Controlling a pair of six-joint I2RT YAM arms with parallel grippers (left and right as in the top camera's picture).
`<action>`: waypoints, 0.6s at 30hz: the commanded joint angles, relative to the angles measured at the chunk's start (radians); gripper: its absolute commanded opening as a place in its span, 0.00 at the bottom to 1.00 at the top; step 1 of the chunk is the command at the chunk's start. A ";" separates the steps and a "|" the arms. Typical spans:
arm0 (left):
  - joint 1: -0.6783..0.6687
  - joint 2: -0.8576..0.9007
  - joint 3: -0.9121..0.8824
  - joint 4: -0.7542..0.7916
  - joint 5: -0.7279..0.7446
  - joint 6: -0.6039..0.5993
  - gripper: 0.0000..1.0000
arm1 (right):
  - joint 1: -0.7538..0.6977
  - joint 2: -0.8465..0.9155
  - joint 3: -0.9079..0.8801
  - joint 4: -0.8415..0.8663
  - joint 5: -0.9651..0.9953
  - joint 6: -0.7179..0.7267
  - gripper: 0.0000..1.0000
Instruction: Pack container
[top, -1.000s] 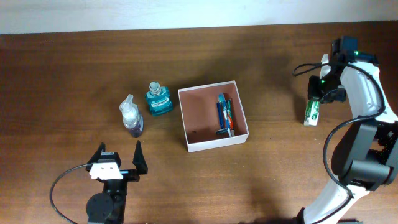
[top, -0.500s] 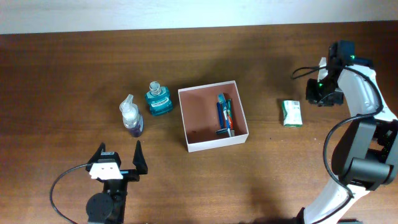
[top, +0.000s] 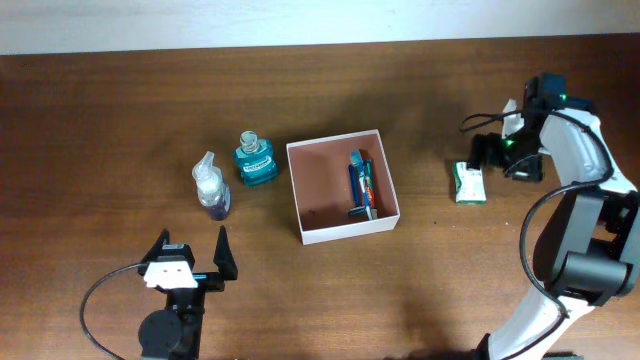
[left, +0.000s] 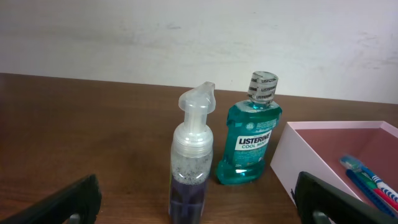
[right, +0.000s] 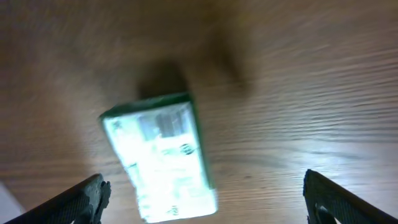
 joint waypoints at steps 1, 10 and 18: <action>0.005 -0.009 -0.006 0.002 -0.015 0.016 0.99 | -0.003 0.010 -0.060 0.001 -0.074 0.005 0.93; 0.005 -0.009 -0.006 0.002 -0.015 0.016 0.99 | 0.072 0.010 -0.216 0.103 -0.071 -0.004 0.93; 0.005 -0.009 -0.006 0.002 -0.015 0.016 0.99 | 0.124 0.010 -0.241 0.158 0.122 -0.003 0.76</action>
